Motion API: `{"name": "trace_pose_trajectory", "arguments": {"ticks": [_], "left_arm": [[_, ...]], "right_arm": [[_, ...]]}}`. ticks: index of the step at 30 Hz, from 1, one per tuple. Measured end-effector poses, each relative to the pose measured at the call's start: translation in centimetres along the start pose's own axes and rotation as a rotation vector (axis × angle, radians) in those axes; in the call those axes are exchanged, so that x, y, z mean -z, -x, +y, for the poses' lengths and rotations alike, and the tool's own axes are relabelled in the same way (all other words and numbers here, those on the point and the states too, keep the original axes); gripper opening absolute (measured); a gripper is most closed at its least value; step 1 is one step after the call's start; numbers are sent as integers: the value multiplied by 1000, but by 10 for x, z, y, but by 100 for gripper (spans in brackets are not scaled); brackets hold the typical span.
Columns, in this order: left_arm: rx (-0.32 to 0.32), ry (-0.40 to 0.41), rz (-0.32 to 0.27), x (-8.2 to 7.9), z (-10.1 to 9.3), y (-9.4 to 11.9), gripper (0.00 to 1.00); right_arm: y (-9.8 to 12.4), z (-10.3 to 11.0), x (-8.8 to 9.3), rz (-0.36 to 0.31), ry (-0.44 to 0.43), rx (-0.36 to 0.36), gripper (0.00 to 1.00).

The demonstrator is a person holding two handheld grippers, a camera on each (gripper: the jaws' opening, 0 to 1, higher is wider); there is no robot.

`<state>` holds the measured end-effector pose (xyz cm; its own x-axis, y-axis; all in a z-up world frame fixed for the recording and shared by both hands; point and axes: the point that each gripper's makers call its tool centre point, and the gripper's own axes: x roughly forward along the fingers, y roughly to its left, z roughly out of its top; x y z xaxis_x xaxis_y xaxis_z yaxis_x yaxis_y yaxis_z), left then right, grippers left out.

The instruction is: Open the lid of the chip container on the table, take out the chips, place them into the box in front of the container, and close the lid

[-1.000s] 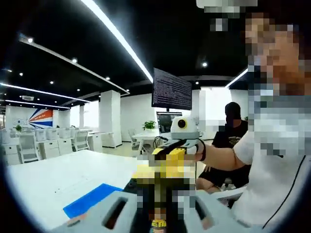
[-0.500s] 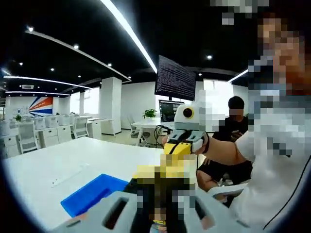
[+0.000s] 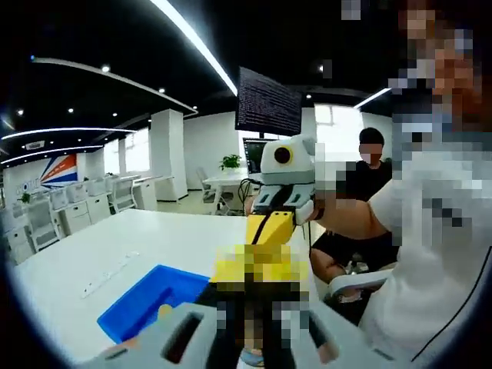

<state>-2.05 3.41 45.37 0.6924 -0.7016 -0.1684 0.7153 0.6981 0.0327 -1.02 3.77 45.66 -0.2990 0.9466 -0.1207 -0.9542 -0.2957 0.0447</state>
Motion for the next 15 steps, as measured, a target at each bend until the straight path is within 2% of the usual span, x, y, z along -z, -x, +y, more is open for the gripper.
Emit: {"name": "trace_pose_trajectory", "arguments": {"ticks": [9, 12, 13, 14, 15], "left_arm": [[2, 2, 6, 0, 1, -5, 2], [-4, -1, 4, 0, 2, -6, 2], [-3, 4, 5, 0, 2, -6, 2], [-4, 3, 3, 0, 2, -7, 2], [-3, 2, 5, 0, 2, -7, 2]], "right_arm": [[0, 0, 2, 9, 14, 2, 0], [0, -1, 5, 21, -12, -4, 0], [9, -6, 31, 144, -93, 48, 0], [2, -6, 16, 45, -56, -3, 0], [6, -4, 15, 42, -50, -8, 0]]}}
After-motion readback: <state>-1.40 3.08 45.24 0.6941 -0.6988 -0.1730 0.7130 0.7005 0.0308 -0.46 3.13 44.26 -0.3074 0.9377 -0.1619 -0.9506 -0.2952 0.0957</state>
